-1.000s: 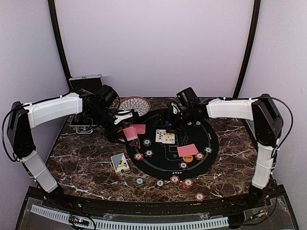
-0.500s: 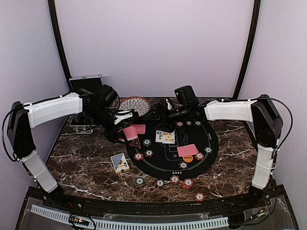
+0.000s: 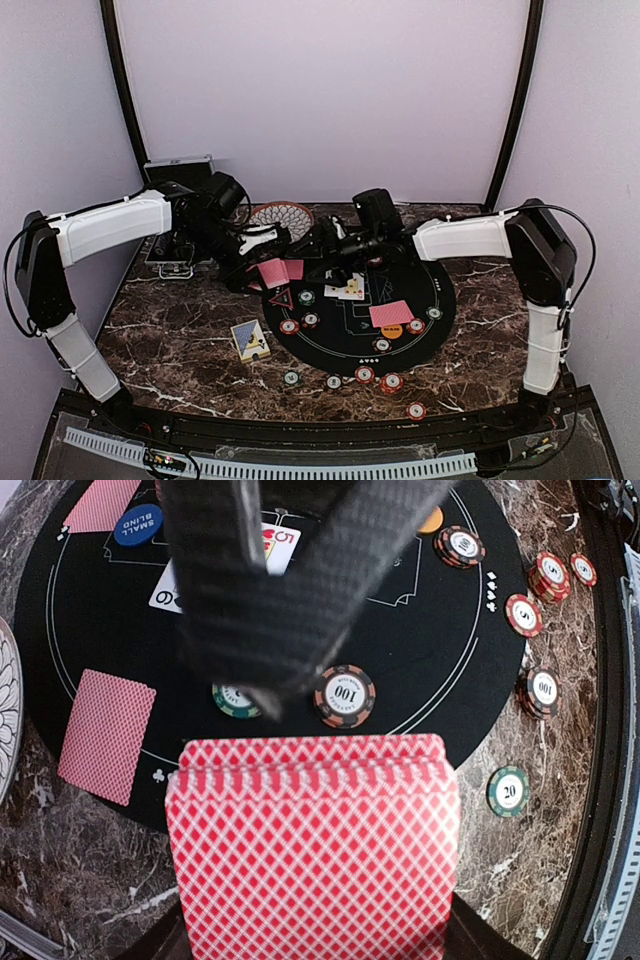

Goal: Distribute texas hold em gaming equipment

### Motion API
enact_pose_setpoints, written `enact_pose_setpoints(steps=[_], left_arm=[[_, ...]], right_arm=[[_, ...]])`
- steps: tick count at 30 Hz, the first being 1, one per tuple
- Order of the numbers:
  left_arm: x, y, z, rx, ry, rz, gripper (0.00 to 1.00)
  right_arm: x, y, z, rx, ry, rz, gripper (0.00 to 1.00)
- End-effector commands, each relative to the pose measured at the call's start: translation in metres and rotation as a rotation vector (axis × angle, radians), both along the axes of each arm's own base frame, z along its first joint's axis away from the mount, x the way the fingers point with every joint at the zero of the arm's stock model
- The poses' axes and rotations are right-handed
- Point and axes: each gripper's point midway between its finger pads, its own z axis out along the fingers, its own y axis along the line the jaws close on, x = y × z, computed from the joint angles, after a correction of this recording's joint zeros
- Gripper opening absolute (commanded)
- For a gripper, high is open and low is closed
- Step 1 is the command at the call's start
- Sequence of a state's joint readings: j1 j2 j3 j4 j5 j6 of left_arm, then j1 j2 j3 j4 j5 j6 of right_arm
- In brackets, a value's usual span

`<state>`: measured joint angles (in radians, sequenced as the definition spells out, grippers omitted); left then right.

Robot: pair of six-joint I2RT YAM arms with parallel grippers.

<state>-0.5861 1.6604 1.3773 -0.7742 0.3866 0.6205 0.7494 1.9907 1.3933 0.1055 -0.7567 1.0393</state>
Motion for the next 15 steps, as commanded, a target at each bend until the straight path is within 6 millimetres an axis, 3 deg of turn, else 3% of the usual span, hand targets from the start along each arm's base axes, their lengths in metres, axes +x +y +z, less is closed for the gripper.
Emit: enact_pose_setpoints(steps=[1, 15], left_arm=[[0.005, -0.009, 0.019, -0.053, -0.029, -0.015, 0.00], [0.007, -0.012, 0.017, -0.054, -0.024, -0.018, 0.00]], right_arm=[[-0.007, 0.014, 0.004, 0.033, -0.003, 0.048, 0.96], [-0.024, 0.039, 0.004, 0.059, 0.008, 0.134, 0.93]])
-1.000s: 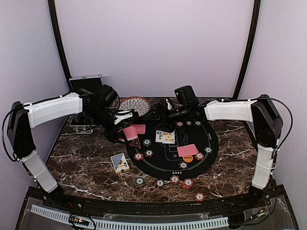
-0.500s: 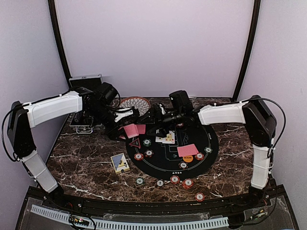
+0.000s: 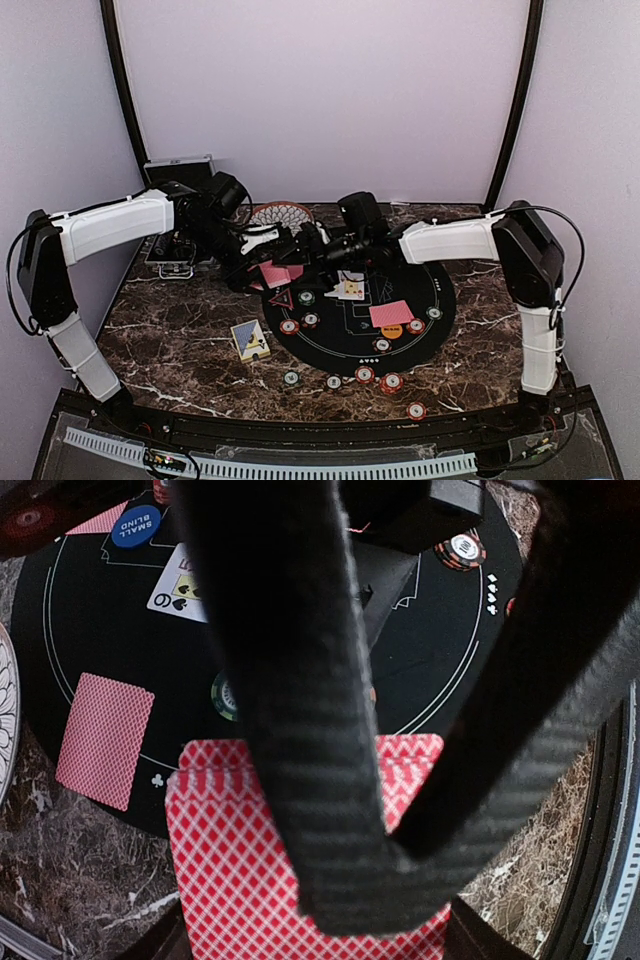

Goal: Distribute texas hold em gaming equipment

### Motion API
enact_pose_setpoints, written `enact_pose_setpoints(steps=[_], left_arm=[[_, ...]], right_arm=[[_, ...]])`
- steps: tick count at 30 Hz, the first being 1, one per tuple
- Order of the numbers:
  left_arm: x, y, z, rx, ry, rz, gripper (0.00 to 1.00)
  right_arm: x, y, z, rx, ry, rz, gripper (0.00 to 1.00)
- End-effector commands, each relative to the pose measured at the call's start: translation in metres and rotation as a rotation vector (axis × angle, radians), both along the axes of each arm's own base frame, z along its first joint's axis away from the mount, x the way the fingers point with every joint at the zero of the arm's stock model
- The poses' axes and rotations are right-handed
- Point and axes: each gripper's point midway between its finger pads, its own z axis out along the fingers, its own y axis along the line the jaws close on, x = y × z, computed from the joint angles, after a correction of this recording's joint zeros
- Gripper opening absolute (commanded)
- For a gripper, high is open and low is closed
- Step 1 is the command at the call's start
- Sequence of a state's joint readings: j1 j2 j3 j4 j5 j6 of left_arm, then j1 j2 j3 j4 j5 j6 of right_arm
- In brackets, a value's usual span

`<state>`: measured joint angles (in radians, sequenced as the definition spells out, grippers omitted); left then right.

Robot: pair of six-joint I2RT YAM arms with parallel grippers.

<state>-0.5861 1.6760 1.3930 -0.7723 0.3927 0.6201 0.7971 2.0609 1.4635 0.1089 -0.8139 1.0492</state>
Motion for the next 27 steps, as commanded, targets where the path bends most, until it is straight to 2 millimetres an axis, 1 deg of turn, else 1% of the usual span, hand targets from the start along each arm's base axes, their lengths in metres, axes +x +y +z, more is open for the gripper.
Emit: enact_pose_setpoints(steps=[1, 7, 12, 15, 21, 24, 27], left_arm=[[0.005, -0.009, 0.018, -0.051, -0.029, -0.016, 0.00], [0.005, -0.010, 0.020, -0.054, -0.032, -0.018, 0.00], [0.007, -0.010, 0.021, -0.057, -0.040, -0.022, 0.00], [0.006, -0.011, 0.020, -0.060, -0.036, -0.024, 0.00], [0.006, -0.010, 0.018, -0.054, -0.027, -0.022, 0.00], [0.006, -0.011, 0.019, -0.056, -0.028, -0.021, 0.00], [0.005, -0.012, 0.021, -0.063, -0.023, -0.020, 0.00]], right_arm=[[-0.005, 0.014, 0.007, 0.038, -0.015, 0.044, 0.92], [-0.012, 0.027, 0.000, 0.037, 0.002, 0.084, 0.90], [-0.016, 0.035, -0.001, 0.047, 0.004, 0.116, 0.90], [-0.017, 0.038, -0.005, 0.038, 0.009, 0.136, 0.89], [-0.020, 0.034, -0.028, -0.016, 0.034, 0.153, 0.86], [-0.020, 0.028, -0.036, -0.031, 0.035, 0.151, 0.85], [-0.019, 0.018, -0.046, -0.062, 0.058, 0.138, 0.81]])
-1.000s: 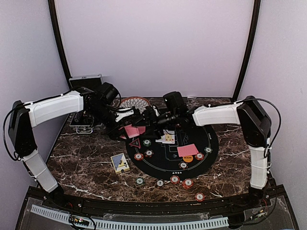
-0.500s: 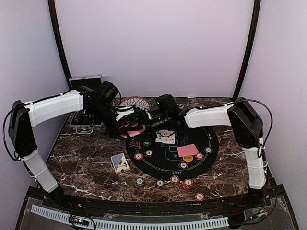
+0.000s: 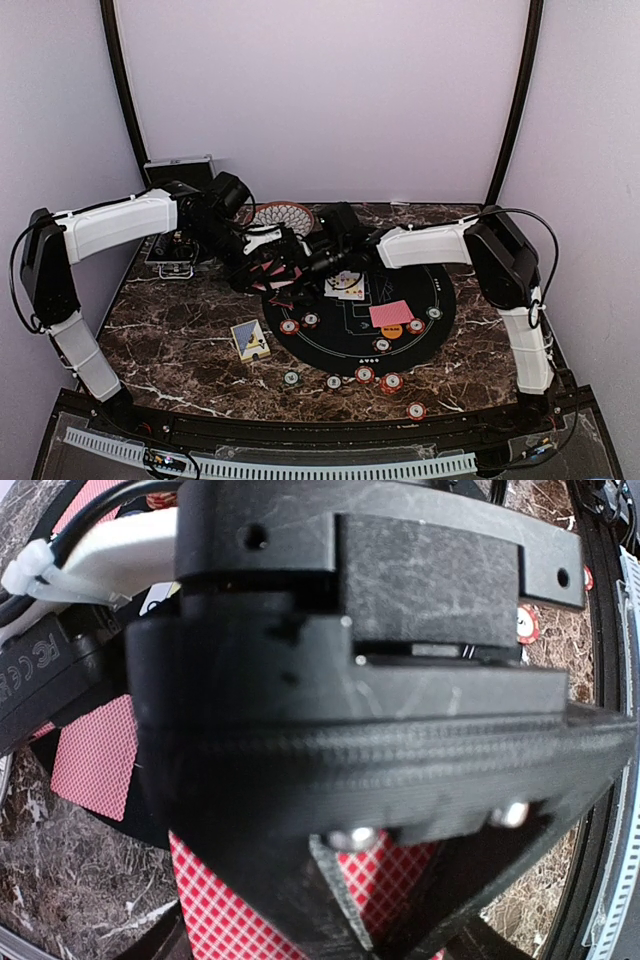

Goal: Distribute texas hold em gaming equipment

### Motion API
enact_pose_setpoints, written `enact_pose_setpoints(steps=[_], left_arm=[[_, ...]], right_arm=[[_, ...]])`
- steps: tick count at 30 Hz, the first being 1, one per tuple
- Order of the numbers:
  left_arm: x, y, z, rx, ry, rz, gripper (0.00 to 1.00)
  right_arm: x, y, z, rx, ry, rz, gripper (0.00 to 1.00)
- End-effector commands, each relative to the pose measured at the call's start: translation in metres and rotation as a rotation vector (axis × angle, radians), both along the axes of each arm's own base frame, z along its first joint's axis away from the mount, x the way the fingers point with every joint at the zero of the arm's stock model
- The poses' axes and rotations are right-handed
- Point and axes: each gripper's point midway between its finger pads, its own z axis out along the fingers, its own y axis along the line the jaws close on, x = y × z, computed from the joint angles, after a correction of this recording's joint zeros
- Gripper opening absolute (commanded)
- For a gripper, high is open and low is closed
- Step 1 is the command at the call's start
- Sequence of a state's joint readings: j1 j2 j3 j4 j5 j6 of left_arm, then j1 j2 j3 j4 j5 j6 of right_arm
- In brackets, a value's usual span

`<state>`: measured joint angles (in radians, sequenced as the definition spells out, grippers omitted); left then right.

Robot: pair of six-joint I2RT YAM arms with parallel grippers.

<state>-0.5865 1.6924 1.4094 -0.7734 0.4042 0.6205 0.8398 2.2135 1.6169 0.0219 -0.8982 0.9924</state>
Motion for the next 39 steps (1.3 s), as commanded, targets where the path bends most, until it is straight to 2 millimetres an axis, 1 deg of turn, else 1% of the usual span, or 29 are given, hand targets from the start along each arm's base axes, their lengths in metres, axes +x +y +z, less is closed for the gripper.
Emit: enact_pose_setpoints(steps=[1, 4, 10, 15, 21, 25, 29, 33, 39], left_arm=[[0.002, -0.008, 0.020, -0.055, -0.026, -0.015, 0.00], [0.002, -0.007, 0.019, -0.053, -0.022, -0.014, 0.00], [0.003, -0.008, 0.022, -0.055, -0.032, -0.013, 0.00], [0.003, -0.007, 0.022, -0.053, -0.026, -0.009, 0.00], [0.000, -0.004, 0.019, -0.045, -0.028, -0.008, 0.00], [0.000, -0.004, 0.018, -0.045, -0.029, -0.006, 0.00], [0.000, -0.005, 0.019, -0.049, -0.026, -0.004, 0.00], [0.000, -0.003, 0.017, -0.043, -0.024, -0.002, 0.00], [0.000, -0.004, 0.016, -0.044, -0.022, 0.000, 0.00]], right_arm=[[-0.001, -0.015, -0.018, -0.043, 0.018, 0.000, 0.79], [0.001, -0.019, -0.015, -0.041, 0.015, -0.006, 0.73], [0.003, -0.025, -0.008, -0.044, 0.003, -0.011, 0.66], [0.003, -0.033, -0.004, -0.037, 0.003, -0.021, 0.62], [0.000, -0.036, 0.000, -0.032, 0.009, -0.015, 0.56], [0.001, -0.037, 0.002, -0.031, 0.011, -0.016, 0.53], [0.004, -0.044, -0.003, -0.055, 0.013, -0.025, 0.50], [0.007, -0.054, -0.003, -0.064, 0.013, -0.043, 0.46], [0.011, -0.058, 0.014, -0.044, -0.008, -0.057, 0.36]])
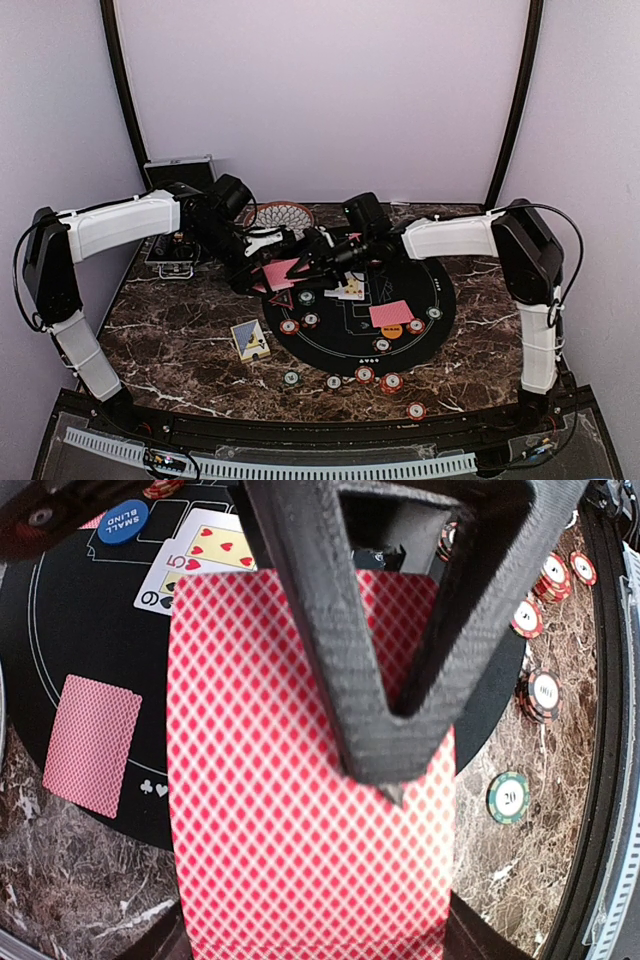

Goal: Distribute texas hold em gaming equipment

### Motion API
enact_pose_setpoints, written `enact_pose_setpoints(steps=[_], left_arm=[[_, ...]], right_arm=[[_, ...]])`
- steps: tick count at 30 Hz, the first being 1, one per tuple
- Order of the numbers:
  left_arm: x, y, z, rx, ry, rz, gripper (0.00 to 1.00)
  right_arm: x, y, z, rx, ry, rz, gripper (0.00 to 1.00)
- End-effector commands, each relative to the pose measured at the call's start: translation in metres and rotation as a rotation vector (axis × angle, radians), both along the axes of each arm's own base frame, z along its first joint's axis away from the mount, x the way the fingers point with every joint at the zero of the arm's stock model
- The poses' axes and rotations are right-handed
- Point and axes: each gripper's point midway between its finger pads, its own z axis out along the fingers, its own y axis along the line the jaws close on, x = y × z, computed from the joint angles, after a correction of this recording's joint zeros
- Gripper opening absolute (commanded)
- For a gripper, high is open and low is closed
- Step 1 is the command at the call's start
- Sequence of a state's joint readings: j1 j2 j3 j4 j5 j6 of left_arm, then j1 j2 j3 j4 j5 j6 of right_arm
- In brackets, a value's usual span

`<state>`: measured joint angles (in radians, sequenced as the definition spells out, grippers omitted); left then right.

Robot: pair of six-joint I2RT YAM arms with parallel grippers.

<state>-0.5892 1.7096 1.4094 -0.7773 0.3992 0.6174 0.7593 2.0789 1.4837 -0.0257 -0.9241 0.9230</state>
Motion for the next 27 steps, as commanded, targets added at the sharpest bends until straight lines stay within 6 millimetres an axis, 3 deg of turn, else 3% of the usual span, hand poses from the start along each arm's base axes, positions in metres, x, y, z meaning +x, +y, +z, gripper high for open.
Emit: enact_pose_setpoints(steps=[1, 8, 14, 23, 27], left_arm=[[0.000, -0.004, 0.023, -0.059, -0.038, -0.001, 0.00], [0.000, -0.003, 0.022, -0.057, -0.036, 0.001, 0.00], [-0.001, -0.002, 0.020, -0.052, -0.032, 0.004, 0.00], [-0.004, 0.000, 0.019, -0.044, -0.030, 0.001, 0.00], [-0.004, 0.002, 0.018, -0.038, -0.031, 0.003, 0.00]], right_arm=[[0.000, -0.011, 0.003, -0.032, 0.007, -0.024, 0.35], [0.001, -0.010, 0.031, 0.014, -0.025, -0.037, 0.18], [0.006, -0.021, 0.038, 0.002, -0.041, -0.058, 0.11], [0.035, -0.071, 0.029, -0.163, -0.155, -0.145, 0.05], [0.058, -0.110, 0.017, -0.448, -0.325, -0.191, 0.05]])
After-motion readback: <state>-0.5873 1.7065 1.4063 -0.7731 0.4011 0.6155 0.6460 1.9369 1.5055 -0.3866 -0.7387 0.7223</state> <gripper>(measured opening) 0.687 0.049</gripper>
